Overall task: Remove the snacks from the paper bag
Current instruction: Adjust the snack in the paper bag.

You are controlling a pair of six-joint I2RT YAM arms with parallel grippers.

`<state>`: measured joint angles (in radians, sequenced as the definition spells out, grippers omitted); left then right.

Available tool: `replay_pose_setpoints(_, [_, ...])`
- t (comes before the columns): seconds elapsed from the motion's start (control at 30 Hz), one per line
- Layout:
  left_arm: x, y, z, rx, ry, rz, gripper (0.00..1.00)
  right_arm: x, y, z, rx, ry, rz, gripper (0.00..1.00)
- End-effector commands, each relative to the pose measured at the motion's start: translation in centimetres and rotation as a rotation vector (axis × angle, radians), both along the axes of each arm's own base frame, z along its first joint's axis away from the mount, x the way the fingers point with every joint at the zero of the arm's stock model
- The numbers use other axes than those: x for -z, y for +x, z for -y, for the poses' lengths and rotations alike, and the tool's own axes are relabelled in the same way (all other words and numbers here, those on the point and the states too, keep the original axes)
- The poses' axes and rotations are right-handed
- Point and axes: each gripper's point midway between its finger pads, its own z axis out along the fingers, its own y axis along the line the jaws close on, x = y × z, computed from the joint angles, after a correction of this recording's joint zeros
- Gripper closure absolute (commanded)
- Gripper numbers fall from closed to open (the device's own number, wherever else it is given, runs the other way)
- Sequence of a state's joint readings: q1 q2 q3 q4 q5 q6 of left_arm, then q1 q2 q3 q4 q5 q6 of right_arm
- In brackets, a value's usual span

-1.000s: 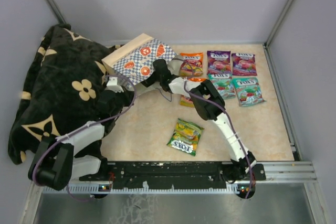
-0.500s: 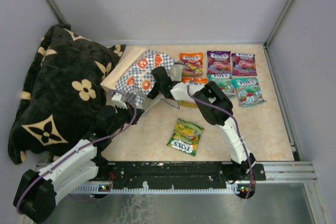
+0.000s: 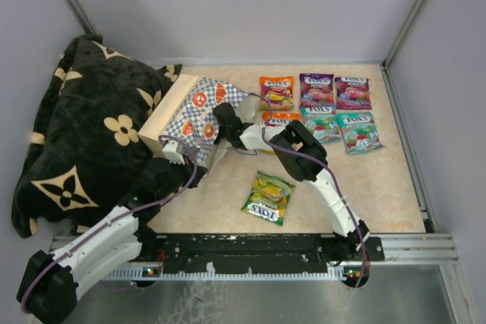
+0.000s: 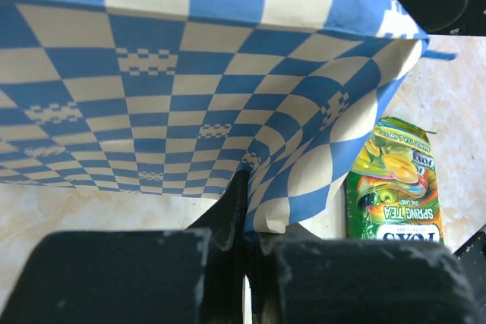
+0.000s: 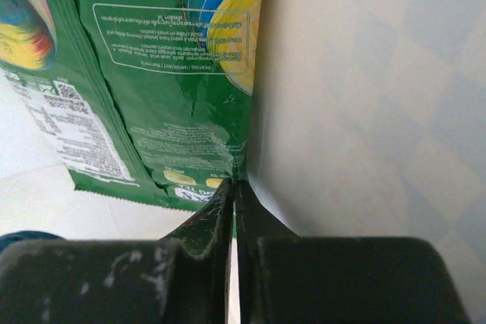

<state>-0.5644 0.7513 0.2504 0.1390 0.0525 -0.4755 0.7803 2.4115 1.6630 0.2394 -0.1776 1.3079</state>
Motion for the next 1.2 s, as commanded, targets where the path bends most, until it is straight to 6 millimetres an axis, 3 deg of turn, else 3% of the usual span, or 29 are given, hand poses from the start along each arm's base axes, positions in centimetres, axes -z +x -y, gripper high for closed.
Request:
replay_pose_setpoints(0.0, [1.7,-1.3,-0.4,-0.004,0.013,-0.071,1.00,-4.8,1.1,-1.6,-0.063,0.074,0.158,1.00])
replay_pose_setpoints(0.13, [1.2,-0.4,-1.7,-0.102,0.021,-0.057,1.00,-6.6,-0.4,0.2,-0.083,0.026,0.200,1.00])
replay_pose_setpoints(0.3, [0.9,0.5,-3.5,-0.218,0.048,-0.052,1.00,-7.7,-4.2,4.3,-0.128,-0.057,0.225,1.00])
replay_pose_setpoints(0.53, [1.4,1.5,-5.1,-0.329,0.087,-0.059,1.00,-6.9,-9.7,10.8,-0.209,-0.239,0.249,1.00])
replay_pose_setpoints(0.63, [1.1,1.9,-5.4,-0.350,0.103,-0.049,1.00,-7.1,-11.2,13.3,-0.217,-0.310,0.261,1.00])
replay_pose_setpoints(0.83, [0.2,3.0,-5.9,-0.386,0.153,-0.035,1.00,-9.8,-13.6,16.0,-0.261,-0.352,0.312,1.00])
replay_pose_setpoints(0.87, [0.2,3.1,-6.0,-0.390,0.164,-0.040,1.00,-10.0,-14.0,16.1,-0.276,-0.343,0.315,0.95])
replay_pose_setpoints(1.0, [0.5,3.4,-5.8,-0.386,0.193,-0.065,1.00,-9.9,-14.8,16.3,-0.312,-0.343,0.334,0.06])
replay_pose_setpoints(1.03, [0.7,3.4,-5.8,-0.389,0.197,-0.068,1.00,-9.7,-14.8,16.3,-0.317,-0.340,0.339,0.01])
replay_pose_setpoints(1.17, [0.3,3.5,-6.6,-0.419,0.218,-0.054,1.00,-9.7,-14.9,16.0,-0.334,-0.321,0.356,0.01])
